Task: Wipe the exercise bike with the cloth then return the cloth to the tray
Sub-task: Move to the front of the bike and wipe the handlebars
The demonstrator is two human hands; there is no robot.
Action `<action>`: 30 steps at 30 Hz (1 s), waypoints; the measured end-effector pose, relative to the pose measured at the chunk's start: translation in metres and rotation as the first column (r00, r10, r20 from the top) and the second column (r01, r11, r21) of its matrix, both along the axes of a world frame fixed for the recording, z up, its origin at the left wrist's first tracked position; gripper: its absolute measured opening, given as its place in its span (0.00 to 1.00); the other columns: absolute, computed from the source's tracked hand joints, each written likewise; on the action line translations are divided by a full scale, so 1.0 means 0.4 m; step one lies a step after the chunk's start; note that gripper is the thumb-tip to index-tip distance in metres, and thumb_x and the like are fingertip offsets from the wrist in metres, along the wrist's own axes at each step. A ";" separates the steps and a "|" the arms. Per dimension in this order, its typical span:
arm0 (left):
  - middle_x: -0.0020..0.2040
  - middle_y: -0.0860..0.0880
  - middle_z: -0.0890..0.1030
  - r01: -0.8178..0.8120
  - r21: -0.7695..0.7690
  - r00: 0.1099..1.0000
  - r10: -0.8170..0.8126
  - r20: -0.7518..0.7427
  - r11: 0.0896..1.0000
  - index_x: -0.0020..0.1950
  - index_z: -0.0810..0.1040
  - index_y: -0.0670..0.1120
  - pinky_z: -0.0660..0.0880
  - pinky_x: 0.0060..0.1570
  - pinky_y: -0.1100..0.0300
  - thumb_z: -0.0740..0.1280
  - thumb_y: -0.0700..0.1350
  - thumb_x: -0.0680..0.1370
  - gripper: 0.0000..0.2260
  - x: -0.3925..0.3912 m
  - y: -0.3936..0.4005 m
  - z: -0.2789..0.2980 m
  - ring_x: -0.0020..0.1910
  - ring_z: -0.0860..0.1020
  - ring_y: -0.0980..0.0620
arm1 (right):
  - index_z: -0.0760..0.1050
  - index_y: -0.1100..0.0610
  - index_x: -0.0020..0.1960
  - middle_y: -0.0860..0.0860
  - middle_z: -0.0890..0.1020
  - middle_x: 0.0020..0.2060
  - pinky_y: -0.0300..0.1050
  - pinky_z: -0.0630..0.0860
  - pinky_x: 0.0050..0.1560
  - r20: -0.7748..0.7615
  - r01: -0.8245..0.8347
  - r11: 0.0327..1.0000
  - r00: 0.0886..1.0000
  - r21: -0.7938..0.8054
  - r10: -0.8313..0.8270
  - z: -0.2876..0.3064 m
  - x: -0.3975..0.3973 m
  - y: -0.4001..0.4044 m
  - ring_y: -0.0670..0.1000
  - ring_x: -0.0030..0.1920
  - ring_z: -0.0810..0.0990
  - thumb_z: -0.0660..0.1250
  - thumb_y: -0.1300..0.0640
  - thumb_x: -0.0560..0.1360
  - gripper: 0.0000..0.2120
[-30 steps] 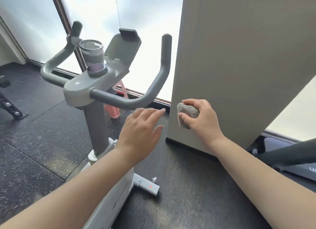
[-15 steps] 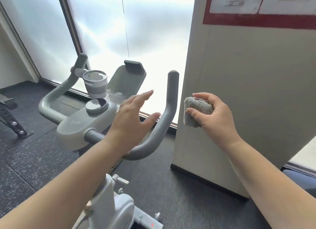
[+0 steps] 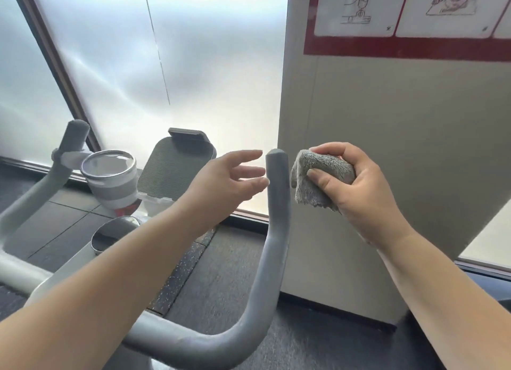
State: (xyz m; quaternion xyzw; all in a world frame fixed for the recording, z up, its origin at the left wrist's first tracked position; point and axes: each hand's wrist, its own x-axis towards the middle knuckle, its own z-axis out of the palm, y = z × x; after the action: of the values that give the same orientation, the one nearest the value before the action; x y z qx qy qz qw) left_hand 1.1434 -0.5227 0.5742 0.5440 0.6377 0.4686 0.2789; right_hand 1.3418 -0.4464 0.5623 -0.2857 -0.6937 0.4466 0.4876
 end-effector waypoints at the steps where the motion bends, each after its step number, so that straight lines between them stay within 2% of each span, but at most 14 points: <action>1: 0.52 0.57 0.84 0.021 -0.011 1.000 -0.021 0.024 1.000 0.66 0.74 0.55 0.78 0.54 0.57 0.72 0.45 0.74 0.21 -0.002 0.004 0.002 0.49 0.82 0.60 | 0.78 0.51 0.52 0.49 0.82 0.48 0.42 0.81 0.39 0.002 -0.003 1.000 1.000 0.004 0.003 0.002 -0.006 0.006 0.46 0.43 0.80 0.71 0.62 0.73 0.10; 5: 0.51 0.58 0.84 0.053 -0.020 0.998 -0.053 0.016 0.998 0.63 0.77 0.56 0.77 0.57 0.56 0.71 0.42 0.75 0.18 -0.014 0.008 0.003 0.51 0.81 0.61 | 0.79 0.50 0.51 0.47 0.82 0.50 0.39 0.79 0.43 0.025 0.006 0.998 1.000 0.069 -0.008 0.025 -0.036 0.043 0.45 0.46 0.80 0.70 0.64 0.73 0.11; 9: 0.51 0.58 0.84 0.041 -0.035 0.998 -0.039 0.054 0.999 0.61 0.77 0.58 0.75 0.59 0.55 0.69 0.40 0.75 0.18 -0.018 0.008 0.003 0.52 0.81 0.60 | 0.80 0.50 0.51 0.47 0.82 0.53 0.37 0.77 0.52 0.147 -0.076 0.980 0.988 0.185 0.048 0.041 -0.085 0.068 0.44 0.55 0.79 0.71 0.66 0.72 0.13; 14: 0.51 0.58 0.84 -0.001 -0.050 0.995 0.006 0.095 0.999 0.62 0.76 0.55 0.75 0.58 0.56 0.68 0.38 0.76 0.18 -0.008 0.008 -0.009 0.52 0.82 0.59 | 0.83 0.53 0.51 0.48 0.78 0.55 0.27 0.70 0.55 0.210 -0.115 0.955 0.976 0.272 0.058 0.014 -0.072 0.047 0.39 0.59 0.75 0.72 0.68 0.70 0.14; 18: 0.52 0.60 0.84 -0.020 -0.061 0.996 0.025 0.082 0.998 0.64 0.75 0.54 0.74 0.54 0.59 0.68 0.38 0.76 0.19 0.000 0.006 -0.013 0.51 0.81 0.60 | 0.83 0.50 0.49 0.46 0.77 0.54 0.28 0.70 0.55 0.290 -0.161 0.939 0.954 0.304 0.070 -0.041 -0.018 0.019 0.39 0.58 0.76 0.73 0.68 0.69 0.15; 21: 0.51 0.61 0.84 -0.029 -0.067 0.997 0.033 0.070 0.997 0.64 0.75 0.53 0.74 0.49 0.62 0.66 0.38 0.77 0.18 0.001 0.006 -0.007 0.50 0.82 0.58 | 0.83 0.52 0.49 0.47 0.79 0.52 0.30 0.73 0.51 0.226 -0.133 0.948 0.972 0.290 0.067 -0.032 -0.004 0.026 0.43 0.55 0.78 0.72 0.68 0.70 0.13; 23: 0.50 0.60 0.84 -0.044 -0.068 0.996 0.048 0.069 0.997 0.64 0.76 0.53 0.73 0.48 0.62 0.65 0.38 0.77 0.17 0.000 0.009 -0.004 0.50 0.82 0.56 | 0.82 0.53 0.50 0.49 0.79 0.53 0.31 0.72 0.55 0.173 -0.088 0.933 0.984 0.348 0.028 0.002 -0.022 0.046 0.45 0.57 0.78 0.71 0.66 0.72 0.11; 25: 0.49 0.59 0.84 -0.058 -0.068 0.995 0.064 0.079 0.996 0.63 0.76 0.53 0.74 0.47 0.62 0.65 0.38 0.77 0.17 -0.002 0.010 -0.002 0.49 0.82 0.56 | 0.82 0.53 0.51 0.49 0.78 0.57 0.31 0.69 0.59 0.282 -0.154 0.888 0.959 0.432 0.029 0.031 -0.058 0.066 0.45 0.60 0.76 0.70 0.65 0.73 0.10; 27: 0.49 0.59 0.85 -0.079 -0.067 0.992 0.085 0.090 0.995 0.63 0.76 0.52 0.74 0.46 0.63 0.64 0.38 0.78 0.16 -0.004 0.009 -0.003 0.48 0.82 0.56 | 0.82 0.54 0.50 0.48 0.78 0.57 0.27 0.68 0.57 0.433 -0.269 0.866 0.899 0.422 0.068 0.046 -0.098 0.076 0.42 0.58 0.75 0.68 0.66 0.75 0.10; 30: 0.48 0.58 0.85 -0.141 -0.058 0.983 0.147 0.107 0.988 0.62 0.77 0.52 0.78 0.49 0.59 0.64 0.38 0.78 0.15 -0.013 0.007 -0.004 0.47 0.83 0.56 | 0.83 0.55 0.47 0.47 0.80 0.52 0.24 0.70 0.45 0.488 -0.310 0.907 0.861 0.283 0.142 0.078 -0.139 0.083 0.39 0.48 0.78 0.67 0.65 0.75 0.08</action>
State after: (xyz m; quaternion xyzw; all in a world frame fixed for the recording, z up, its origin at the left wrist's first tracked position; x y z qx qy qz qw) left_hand 1.1383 -0.5200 0.5726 0.4624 0.6706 0.5008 0.2929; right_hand 1.2861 -0.4134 0.5935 -0.2056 -0.8861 0.2903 0.2971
